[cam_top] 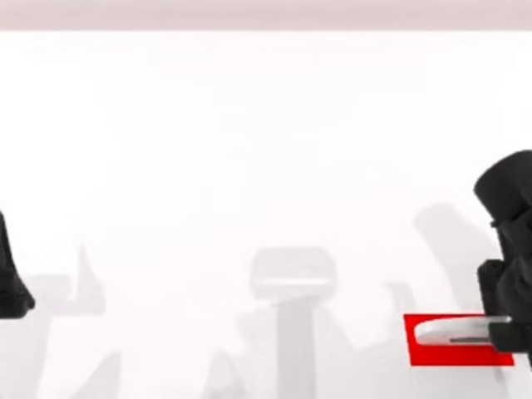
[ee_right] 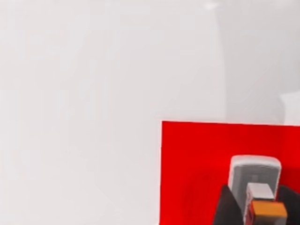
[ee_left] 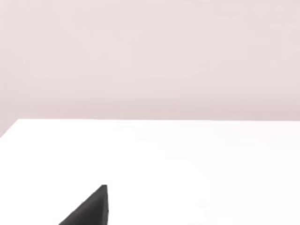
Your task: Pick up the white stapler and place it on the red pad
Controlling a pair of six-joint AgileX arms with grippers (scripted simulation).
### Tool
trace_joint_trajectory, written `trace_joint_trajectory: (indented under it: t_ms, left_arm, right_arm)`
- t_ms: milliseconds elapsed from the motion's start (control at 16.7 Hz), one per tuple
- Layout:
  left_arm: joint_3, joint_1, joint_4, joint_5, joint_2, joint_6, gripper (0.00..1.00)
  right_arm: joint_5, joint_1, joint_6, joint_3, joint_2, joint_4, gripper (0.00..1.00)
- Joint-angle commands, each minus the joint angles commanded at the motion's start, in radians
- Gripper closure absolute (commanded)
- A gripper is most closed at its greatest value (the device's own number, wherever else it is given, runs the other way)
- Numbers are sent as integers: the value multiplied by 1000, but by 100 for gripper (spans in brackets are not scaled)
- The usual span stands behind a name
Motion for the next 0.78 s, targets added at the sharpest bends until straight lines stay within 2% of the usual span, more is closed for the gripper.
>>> trace_joint_trajectory:
  t_ms: [780]
  left_arm:
    - [0,0,0,0,0,0,0]
  right_arm:
    - [0,0,0,0,0,0,2]
